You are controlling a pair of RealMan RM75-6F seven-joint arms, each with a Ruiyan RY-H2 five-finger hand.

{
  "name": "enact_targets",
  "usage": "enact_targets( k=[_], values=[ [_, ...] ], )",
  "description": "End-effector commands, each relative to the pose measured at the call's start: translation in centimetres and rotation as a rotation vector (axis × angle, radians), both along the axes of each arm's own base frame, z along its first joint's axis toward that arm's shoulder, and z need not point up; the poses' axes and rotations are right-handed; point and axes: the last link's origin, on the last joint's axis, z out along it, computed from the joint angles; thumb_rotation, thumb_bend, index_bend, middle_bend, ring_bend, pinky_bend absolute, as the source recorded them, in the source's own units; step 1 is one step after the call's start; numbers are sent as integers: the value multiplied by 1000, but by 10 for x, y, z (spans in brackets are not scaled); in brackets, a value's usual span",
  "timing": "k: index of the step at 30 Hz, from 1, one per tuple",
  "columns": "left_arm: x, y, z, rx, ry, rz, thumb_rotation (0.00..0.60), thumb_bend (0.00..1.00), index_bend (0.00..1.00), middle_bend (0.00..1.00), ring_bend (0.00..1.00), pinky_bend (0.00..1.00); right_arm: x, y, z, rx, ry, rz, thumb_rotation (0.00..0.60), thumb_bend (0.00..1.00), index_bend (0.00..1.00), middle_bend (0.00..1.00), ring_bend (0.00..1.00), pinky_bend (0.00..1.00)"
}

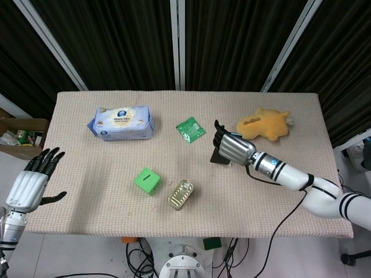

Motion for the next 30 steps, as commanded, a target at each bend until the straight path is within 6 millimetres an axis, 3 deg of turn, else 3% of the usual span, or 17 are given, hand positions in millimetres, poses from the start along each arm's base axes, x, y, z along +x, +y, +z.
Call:
enact_targets(
  k=[1,13,30],
  values=[
    [0,0,-1,-2,-1,1,562,86,56,18,2,173,2,0,2,2,29,10,600,525,607,390,289,170],
    [-4,1,-1,-2,-3,6,562,86,56,18,2,173,0,-2,3,-33,102,5,600,523,629,397,289,151],
    [-12,3,-3,-15,-22,19,554,89,55,18,2,173,-4,4,-17,-68,120,-22,600,480,651,398,299,150]
  ],
)
